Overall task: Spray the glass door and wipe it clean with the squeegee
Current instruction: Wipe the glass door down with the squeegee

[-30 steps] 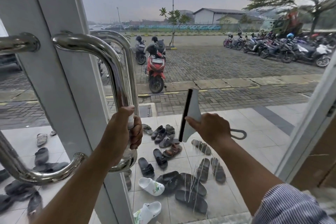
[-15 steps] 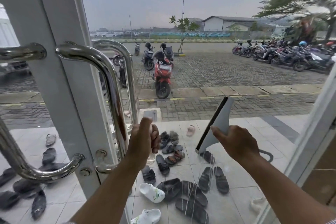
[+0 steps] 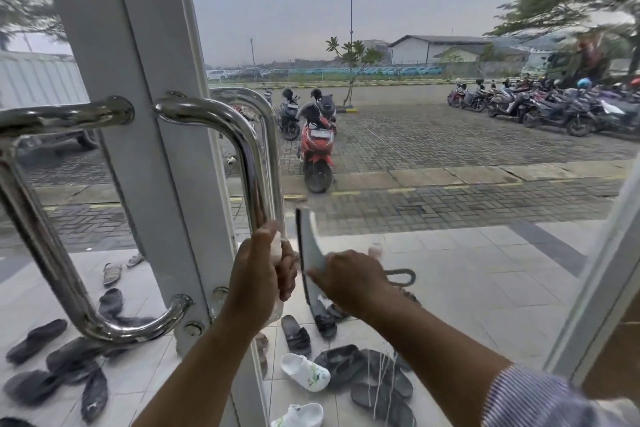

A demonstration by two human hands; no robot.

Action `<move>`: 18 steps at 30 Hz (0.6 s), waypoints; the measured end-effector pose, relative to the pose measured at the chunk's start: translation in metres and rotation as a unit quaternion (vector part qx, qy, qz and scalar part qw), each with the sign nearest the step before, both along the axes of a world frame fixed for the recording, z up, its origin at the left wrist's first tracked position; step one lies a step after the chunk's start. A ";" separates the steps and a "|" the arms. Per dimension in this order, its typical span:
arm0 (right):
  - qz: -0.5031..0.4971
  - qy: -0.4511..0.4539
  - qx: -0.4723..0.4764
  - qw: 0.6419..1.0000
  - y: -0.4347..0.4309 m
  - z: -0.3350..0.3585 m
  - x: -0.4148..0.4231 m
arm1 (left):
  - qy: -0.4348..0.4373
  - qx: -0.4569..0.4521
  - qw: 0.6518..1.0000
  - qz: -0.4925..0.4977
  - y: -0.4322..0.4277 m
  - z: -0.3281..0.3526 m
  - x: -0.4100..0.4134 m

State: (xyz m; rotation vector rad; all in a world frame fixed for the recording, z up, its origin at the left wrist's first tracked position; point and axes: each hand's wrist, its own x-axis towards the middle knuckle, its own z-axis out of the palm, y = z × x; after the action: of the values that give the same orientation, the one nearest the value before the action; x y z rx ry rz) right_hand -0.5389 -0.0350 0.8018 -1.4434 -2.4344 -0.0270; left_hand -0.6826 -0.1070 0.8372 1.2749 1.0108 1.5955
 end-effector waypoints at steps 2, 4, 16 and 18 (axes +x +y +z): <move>0.007 0.000 -0.001 1.000 0.006 -0.001 -0.029 | 0.009 0.005 1.000 0.011 -0.004 0.001 -0.010; 0.025 -0.011 -0.001 1.000 0.012 0.001 -0.051 | 0.020 0.005 1.000 0.014 -0.009 -0.001 -0.019; -0.050 0.009 0.078 0.996 0.035 0.036 -0.023 | 0.058 -0.026 0.998 -0.020 -0.005 -0.003 -0.038; -0.093 0.010 0.100 0.991 0.041 0.036 0.006 | 0.059 -0.011 0.998 -0.017 -0.001 0.004 -0.034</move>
State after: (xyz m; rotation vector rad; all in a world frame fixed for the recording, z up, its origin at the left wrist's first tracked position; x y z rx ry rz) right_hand -0.5325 0.0060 0.8382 -1.5637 -2.2012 -0.2884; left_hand -0.7170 -0.1077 0.8411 1.3762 1.0712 1.4940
